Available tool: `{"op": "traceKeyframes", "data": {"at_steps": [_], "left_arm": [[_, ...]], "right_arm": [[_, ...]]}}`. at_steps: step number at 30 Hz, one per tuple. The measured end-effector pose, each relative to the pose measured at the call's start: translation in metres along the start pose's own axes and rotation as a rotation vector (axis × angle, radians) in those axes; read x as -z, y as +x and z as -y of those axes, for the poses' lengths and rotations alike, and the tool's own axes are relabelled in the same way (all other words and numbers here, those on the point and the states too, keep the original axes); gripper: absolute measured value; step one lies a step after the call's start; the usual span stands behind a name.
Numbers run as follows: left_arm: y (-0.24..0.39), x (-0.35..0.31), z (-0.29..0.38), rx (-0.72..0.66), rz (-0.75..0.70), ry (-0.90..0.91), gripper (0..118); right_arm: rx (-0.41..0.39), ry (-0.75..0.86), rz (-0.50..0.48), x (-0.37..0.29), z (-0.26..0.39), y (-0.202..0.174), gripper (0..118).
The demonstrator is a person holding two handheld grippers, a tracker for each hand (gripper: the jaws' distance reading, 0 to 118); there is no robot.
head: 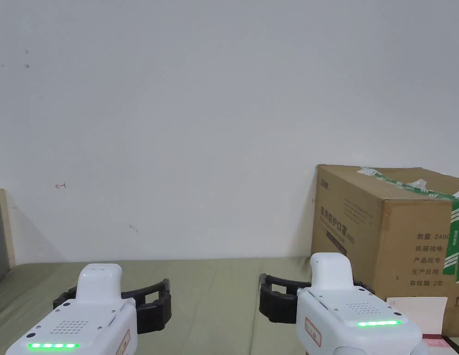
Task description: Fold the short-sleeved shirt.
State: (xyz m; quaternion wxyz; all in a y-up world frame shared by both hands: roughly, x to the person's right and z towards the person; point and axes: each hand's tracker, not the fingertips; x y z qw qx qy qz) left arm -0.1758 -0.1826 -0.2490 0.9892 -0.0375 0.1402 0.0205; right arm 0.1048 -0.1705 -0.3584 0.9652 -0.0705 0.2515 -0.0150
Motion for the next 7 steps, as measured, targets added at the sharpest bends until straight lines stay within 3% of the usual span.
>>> {"op": "traceKeyframes", "data": {"at_steps": [7], "left_arm": [[0.0016, -0.0011, -0.0002, 0.002, 0.005, 0.004, 111]], "right_arm": [[-0.026, 0.005, 0.020, 0.0010, 0.0033, -0.0034, 118]]}}
